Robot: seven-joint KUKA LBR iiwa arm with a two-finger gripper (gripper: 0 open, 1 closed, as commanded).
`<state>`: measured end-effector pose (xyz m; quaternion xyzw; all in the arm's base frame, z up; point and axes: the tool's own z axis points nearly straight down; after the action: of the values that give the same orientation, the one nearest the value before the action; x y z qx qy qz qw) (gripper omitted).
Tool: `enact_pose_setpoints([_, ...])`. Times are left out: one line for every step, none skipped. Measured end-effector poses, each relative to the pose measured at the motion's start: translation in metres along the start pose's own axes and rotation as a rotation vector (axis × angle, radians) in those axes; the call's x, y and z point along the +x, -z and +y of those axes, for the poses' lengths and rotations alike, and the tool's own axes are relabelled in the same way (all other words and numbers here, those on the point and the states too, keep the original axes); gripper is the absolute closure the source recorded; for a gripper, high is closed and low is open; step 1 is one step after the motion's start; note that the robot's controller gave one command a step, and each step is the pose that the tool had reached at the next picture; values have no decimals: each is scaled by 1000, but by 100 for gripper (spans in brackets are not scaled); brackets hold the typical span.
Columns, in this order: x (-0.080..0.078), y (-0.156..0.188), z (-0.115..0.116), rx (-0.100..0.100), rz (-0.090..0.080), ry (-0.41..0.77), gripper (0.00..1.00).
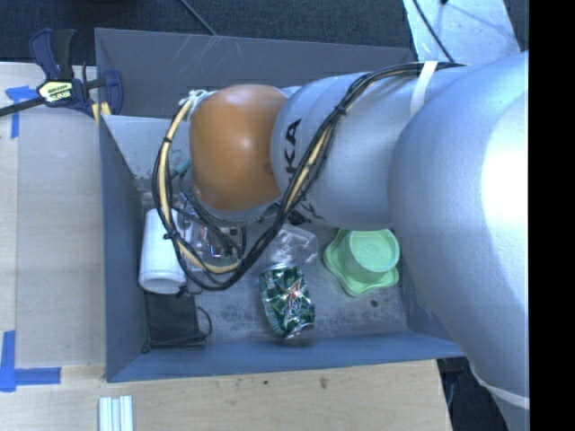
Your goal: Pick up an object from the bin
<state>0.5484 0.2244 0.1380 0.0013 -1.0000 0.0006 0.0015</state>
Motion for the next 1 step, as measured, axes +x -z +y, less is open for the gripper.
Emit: enact_pose_setpoints([-2,4,0,-3,-6,-3,0])
